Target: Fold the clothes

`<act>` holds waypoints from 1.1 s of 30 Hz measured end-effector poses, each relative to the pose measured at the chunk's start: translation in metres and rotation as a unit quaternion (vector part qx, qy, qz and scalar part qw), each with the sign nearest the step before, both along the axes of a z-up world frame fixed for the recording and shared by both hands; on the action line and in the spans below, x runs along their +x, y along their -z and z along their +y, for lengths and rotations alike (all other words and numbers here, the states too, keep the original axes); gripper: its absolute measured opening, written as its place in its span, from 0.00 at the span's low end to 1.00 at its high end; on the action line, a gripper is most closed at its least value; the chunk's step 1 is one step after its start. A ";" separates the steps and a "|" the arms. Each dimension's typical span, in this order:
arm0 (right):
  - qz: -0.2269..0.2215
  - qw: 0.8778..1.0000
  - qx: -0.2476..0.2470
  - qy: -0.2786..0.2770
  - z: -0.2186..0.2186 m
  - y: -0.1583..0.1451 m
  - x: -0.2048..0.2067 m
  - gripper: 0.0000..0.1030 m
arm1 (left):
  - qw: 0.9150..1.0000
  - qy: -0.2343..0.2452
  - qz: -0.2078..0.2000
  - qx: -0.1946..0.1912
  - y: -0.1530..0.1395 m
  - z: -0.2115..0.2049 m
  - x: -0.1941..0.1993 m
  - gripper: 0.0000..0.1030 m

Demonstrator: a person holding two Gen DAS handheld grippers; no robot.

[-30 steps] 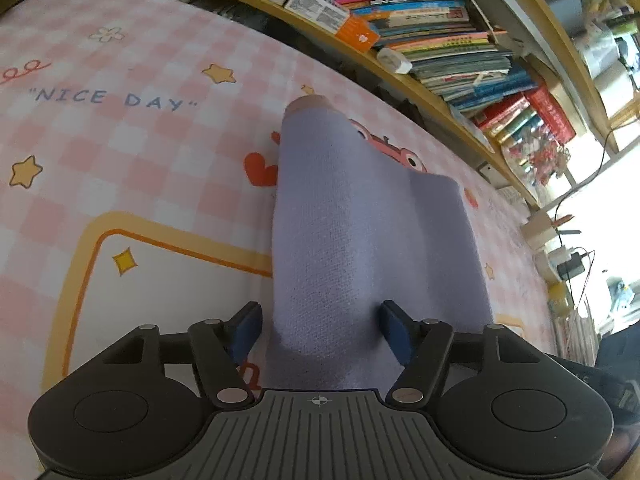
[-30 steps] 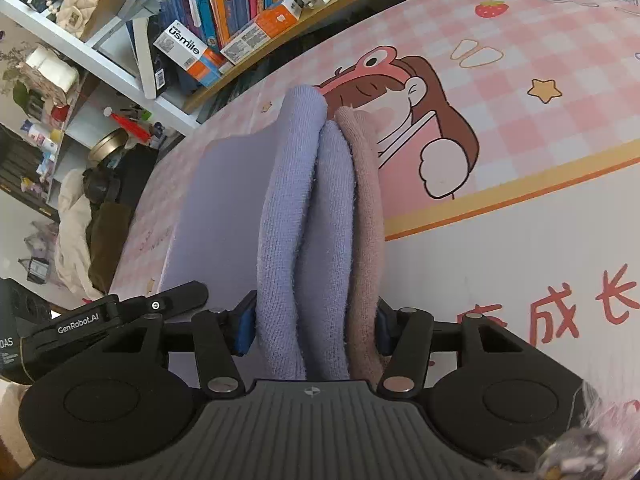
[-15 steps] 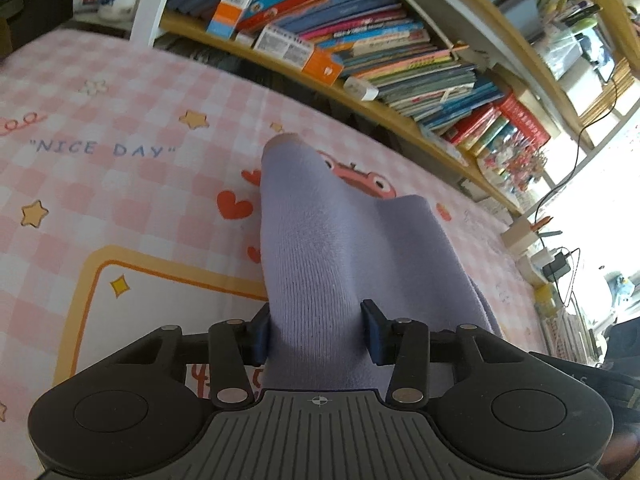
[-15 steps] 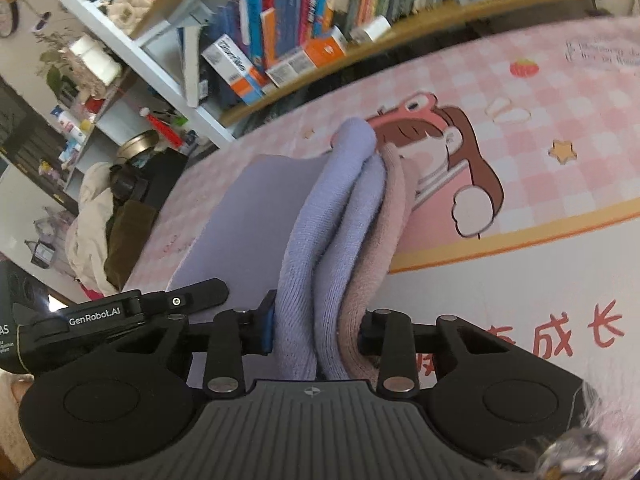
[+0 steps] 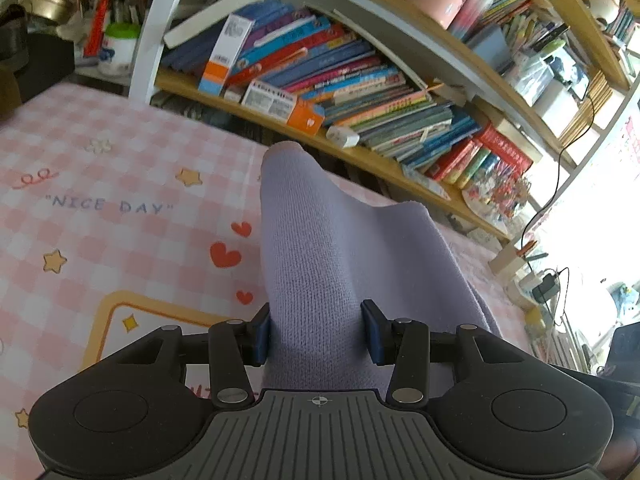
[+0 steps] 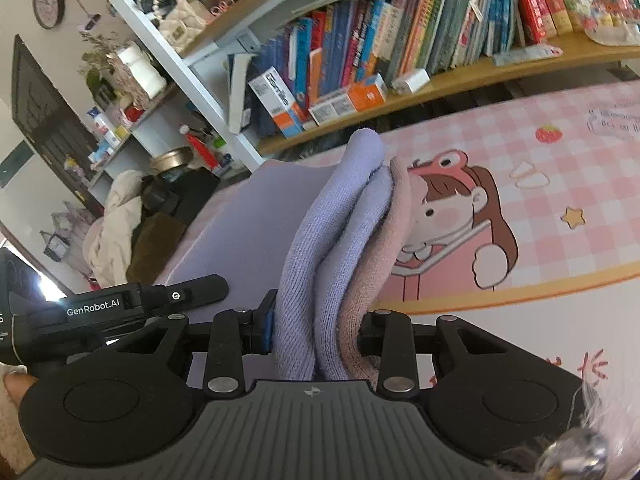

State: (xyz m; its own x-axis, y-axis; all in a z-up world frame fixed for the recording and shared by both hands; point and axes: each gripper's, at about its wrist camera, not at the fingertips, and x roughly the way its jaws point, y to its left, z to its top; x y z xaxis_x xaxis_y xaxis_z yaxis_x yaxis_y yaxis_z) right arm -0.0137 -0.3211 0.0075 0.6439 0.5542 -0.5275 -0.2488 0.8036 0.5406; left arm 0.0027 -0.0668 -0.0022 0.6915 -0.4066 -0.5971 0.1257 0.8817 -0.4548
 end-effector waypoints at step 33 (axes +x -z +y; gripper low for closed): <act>-0.050 0.998 -0.012 0.030 0.059 -0.030 0.034 0.30 | 0.999 0.038 -0.033 -0.011 -0.030 0.057 0.052 0.42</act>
State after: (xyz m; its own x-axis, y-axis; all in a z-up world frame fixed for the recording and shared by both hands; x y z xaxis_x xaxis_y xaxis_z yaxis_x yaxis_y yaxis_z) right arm 0.0205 -0.2618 0.0372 0.7252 0.5012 -0.4721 -0.2514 0.8311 0.4961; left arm 0.0548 -0.0102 0.0277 0.6951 -0.4719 -0.5424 0.2227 0.8586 -0.4617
